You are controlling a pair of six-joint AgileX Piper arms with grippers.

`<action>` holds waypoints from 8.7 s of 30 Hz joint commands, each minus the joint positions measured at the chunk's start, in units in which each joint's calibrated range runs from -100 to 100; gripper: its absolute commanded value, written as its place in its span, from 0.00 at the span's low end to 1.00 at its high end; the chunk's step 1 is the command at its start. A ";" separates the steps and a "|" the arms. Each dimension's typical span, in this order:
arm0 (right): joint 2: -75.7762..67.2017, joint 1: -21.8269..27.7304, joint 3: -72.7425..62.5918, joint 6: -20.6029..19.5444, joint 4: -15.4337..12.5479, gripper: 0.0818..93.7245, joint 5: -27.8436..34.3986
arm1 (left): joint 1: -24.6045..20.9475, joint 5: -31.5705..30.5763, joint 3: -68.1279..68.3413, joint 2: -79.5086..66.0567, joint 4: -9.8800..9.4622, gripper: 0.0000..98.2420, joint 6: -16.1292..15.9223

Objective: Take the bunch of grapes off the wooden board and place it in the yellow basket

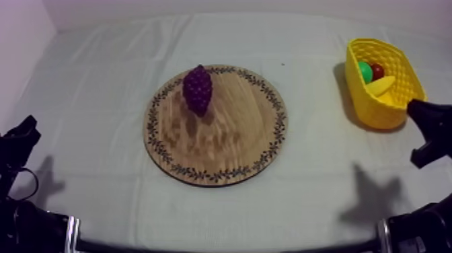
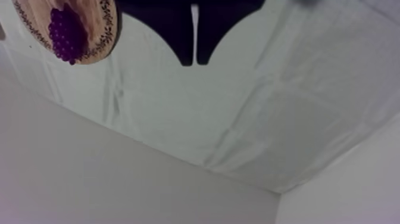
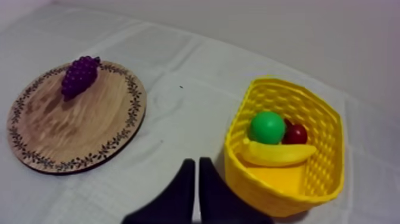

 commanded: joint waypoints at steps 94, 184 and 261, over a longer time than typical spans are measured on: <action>137.37 -22.42 -127.03 -29.40 5.14 0.74 48.58 | 0.02 0.00 -0.04 0.01 -0.02 0.00 -0.02; 102.43 -6.01 -89.48 -17.21 7.81 0.39 47.16 | 0.02 0.00 -0.04 0.01 -0.02 0.00 -0.02; 55.97 11.53 -28.52 -6.61 5.91 0.46 10.46 | 0.02 0.00 -0.04 0.01 -0.02 0.00 -0.02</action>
